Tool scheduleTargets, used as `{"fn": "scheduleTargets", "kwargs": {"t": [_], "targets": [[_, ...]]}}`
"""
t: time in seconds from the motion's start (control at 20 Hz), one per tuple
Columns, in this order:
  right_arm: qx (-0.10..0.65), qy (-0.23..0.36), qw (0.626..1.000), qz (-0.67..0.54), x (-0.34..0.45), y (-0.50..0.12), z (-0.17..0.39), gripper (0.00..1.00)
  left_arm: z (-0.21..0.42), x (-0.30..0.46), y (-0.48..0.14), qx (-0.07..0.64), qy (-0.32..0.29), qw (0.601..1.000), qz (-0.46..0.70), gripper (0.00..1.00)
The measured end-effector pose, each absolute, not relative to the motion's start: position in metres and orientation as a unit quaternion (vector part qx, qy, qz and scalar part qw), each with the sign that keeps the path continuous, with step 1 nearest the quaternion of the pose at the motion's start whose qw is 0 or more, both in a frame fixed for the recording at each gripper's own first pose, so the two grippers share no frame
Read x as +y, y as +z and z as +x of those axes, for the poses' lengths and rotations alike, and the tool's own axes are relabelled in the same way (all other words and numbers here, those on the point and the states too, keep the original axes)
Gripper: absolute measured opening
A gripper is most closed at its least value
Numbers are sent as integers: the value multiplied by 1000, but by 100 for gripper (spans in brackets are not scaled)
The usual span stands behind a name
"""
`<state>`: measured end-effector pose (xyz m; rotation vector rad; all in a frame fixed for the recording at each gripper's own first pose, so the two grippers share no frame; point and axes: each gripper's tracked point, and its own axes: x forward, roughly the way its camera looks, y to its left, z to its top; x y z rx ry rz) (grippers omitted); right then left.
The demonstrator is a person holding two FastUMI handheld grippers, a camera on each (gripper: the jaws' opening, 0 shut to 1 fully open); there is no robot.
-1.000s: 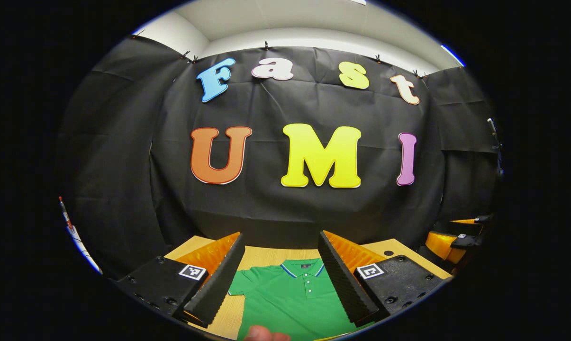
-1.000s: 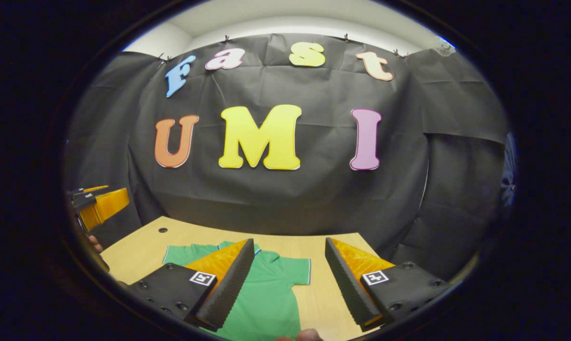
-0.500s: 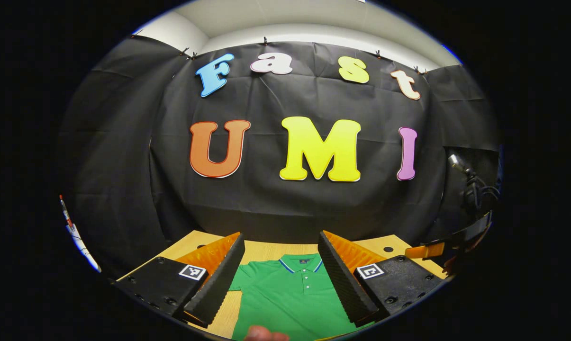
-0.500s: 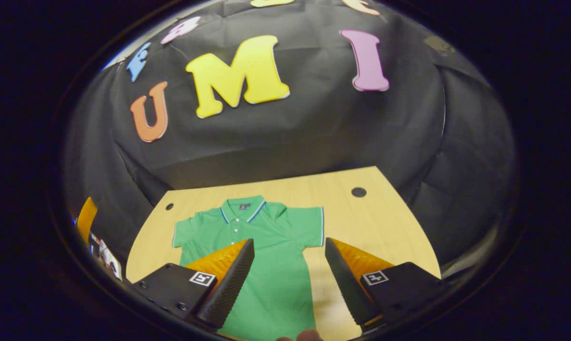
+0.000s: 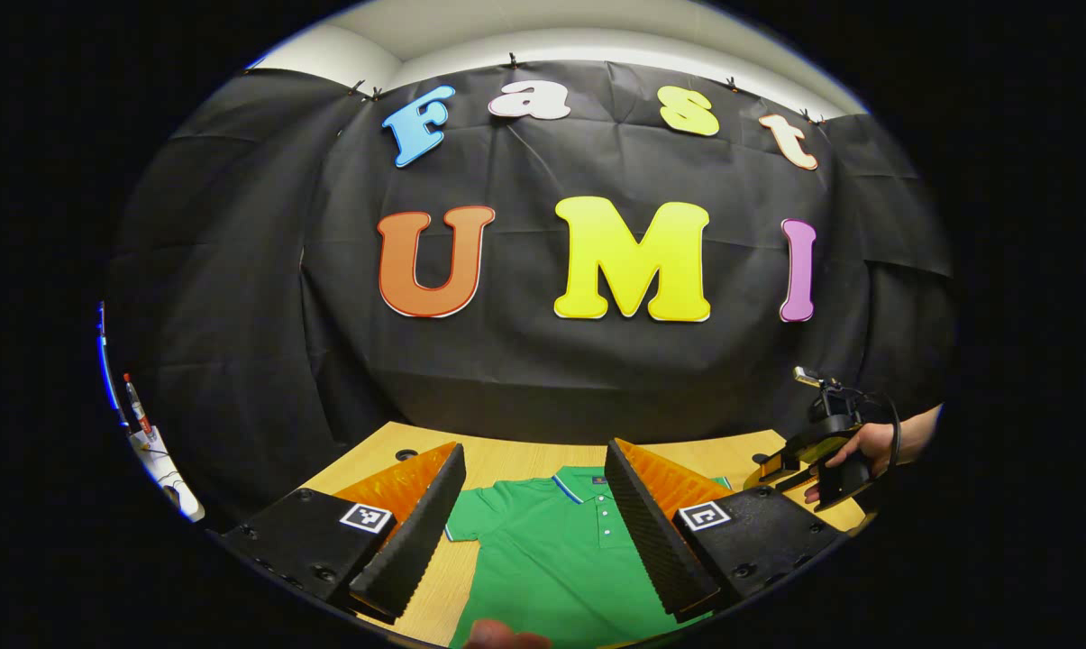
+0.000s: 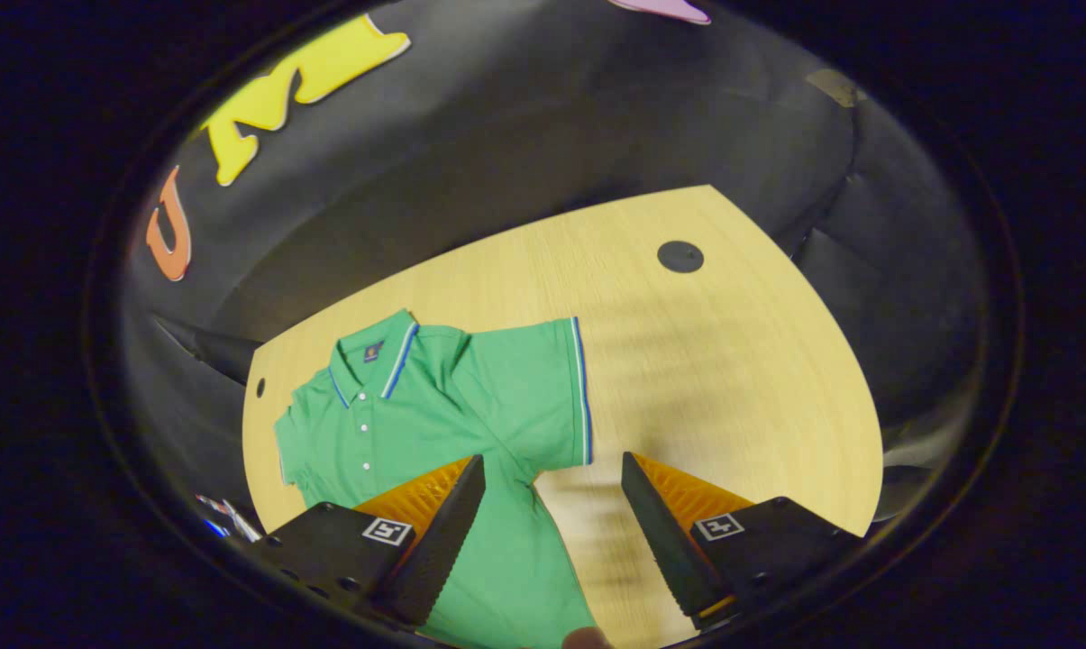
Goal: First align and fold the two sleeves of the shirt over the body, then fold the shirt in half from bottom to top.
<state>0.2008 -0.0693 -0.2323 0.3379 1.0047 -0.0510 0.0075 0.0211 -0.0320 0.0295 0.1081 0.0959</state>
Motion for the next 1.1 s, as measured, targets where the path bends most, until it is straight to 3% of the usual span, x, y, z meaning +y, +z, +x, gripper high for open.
{"fn": "scheduleTargets", "kwargs": {"t": [0.4, 0.5, 0.6, 0.65, 0.7, 0.8, 0.85, 1.0, 1.05, 1.1], "targets": [[559, -32, 813, 157, -68, -281, 251, 100, 6, 34, -52, 90, 74, 993, 12, 99], [574, -31, 804, 151, -66, -288, 254, 89, 6, 38, -54, 94, 81, 992, 15, 100], [591, -35, 792, 147, -62, -295, 251, 67, 4, 42, -54, 95, 88, 991, 13, 100], [605, -39, 784, 137, -61, -301, 246, 78, 5, 44, -56, 97, 91, 991, 11, 100], [603, -46, 787, 123, -66, -302, 248, 78, 5, 46, -58, 100, 94, 991, 10, 100], [604, -62, 786, 113, -70, -305, 249, 57, 4, 50, -60, 104, 98, 990, 5, 99], [608, -74, 782, 117, -73, -306, 246, 56, 4, 50, -62, 104, 99, 990, 4, 100], [614, -76, 775, 127, -75, -306, 244, 24, 5, 53, -65, 109, 103, 989, -3, 99], [615, -71, 773, 140, -70, -309, 245, 31, 5, 53, -69, 112, 104, 988, -4, 99], [614, -75, 772, 144, -68, -306, 244, 7, 5, 55, -70, 114, 105, 988, -5, 100]]}}
